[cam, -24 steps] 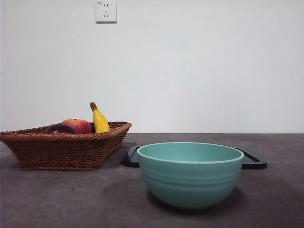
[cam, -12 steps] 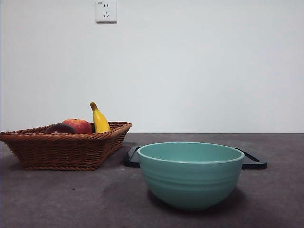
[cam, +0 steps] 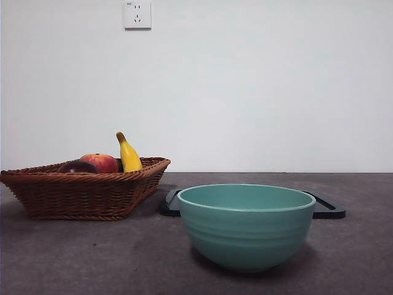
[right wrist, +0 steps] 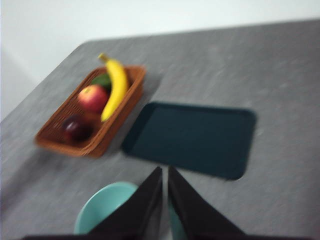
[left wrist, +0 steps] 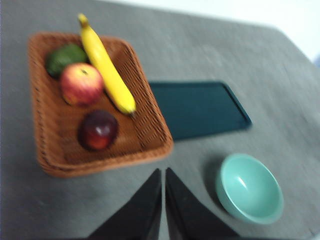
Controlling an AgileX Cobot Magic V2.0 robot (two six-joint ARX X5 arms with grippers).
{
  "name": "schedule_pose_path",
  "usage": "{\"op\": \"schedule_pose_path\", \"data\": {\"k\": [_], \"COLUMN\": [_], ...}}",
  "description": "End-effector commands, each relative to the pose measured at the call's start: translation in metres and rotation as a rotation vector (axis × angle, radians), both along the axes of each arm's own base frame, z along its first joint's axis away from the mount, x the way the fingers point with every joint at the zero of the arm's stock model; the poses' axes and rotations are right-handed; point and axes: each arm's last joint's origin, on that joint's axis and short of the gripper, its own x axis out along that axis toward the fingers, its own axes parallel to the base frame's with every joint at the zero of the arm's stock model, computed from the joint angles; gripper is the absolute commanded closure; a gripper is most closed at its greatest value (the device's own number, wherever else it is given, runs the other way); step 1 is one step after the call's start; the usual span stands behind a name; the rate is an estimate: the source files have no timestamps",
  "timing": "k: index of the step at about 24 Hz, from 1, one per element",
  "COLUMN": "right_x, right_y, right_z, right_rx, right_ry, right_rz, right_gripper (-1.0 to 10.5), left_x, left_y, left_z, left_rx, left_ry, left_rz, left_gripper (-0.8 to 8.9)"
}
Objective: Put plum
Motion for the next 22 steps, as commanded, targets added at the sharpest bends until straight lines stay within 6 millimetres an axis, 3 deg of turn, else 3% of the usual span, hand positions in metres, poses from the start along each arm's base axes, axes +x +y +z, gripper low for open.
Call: {"op": "schedule_pose_path", "data": {"k": [1,12,18,22], "right_x": [0.0,-0.003,-0.003,-0.003], "right_y": [0.003,0.015,0.017,0.017], "right_z": [0.008,0.001,0.001,0.001], "right_rx": [-0.026,-0.079,-0.081,-0.081], "right_ry": [0.013,0.174,0.168,0.169], "right_rz": [0.073,0.3,0.324,0.323], "right_gripper": [9.4,9.4,9.3,6.1], "left_x": [0.001,-0.002,-0.002,-0.002], "left_y": [-0.002,-0.008,-0.008,-0.008], "left_z": [0.01,0.014,0.014,0.014], "left_rx": [0.046,0.061,0.061,0.058], "left_ry": [-0.008,0.075,0.071,0.074], "left_rz": [-0.086,-0.184,-0.183,-0.18], "left_gripper": [8.03,8.03,7.66,5.06]}}
